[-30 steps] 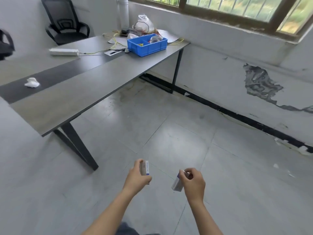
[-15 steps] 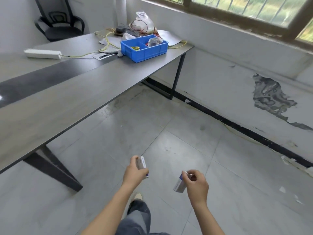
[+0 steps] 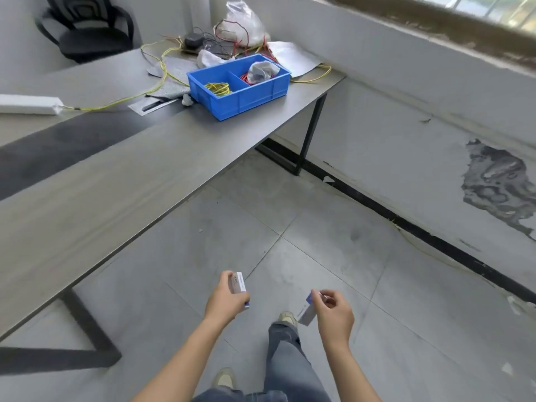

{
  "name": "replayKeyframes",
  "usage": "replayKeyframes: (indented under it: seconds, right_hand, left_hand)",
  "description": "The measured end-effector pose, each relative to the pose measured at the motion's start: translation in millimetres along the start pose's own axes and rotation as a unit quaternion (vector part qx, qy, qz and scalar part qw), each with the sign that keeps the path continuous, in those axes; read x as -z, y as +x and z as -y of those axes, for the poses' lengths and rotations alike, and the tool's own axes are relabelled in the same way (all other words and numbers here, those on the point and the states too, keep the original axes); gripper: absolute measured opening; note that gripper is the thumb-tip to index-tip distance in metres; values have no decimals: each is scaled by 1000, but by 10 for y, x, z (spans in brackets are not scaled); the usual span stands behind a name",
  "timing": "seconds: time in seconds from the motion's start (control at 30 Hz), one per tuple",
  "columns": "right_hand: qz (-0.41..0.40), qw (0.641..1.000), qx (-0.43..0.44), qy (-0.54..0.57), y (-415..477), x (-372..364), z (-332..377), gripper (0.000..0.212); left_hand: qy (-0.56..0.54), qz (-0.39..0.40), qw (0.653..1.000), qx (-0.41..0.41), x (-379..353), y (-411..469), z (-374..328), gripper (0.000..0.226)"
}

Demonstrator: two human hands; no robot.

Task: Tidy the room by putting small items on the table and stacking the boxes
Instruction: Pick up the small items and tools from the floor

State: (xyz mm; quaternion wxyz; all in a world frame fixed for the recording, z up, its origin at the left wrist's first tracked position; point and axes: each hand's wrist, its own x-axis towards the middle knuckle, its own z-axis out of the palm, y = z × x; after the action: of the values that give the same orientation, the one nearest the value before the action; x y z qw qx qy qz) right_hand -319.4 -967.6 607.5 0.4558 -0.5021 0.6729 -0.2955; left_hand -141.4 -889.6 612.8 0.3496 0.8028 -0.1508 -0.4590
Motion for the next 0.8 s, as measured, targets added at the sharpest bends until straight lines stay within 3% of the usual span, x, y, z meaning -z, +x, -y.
replayKeyframes:
  seconds: [0.07,0.2,0.33,0.53,0.67,0.8]
  right_hand:
    - [22,999,-6,24,381,-88,243,15]
    - [44,995,60,66,1260,-208,941,11]
    - [68,994,61,67,1927,-362,1279,16]
    - [183,982,-5,-36,2132,-795,1147,18]
    - [242,967,0,-74,2299,-1269,1387,14]
    - [295,950,43,-94,2399,-1798,1757,10]
  left_hand:
    - [-26,-41,999,-5,19,258,-262,52]
    - [-91,-130,987,-26,8,711,-905,45]
    - [-98,-158,982,-24,-155,974,-1316,45]
    - [-63,-210,975,41,-224,1122,-1272,55]
    - [-114,-285,948,82,61,1320,-1260,57]
    - [-131,-318,936,71,362,1690,-1427,58]
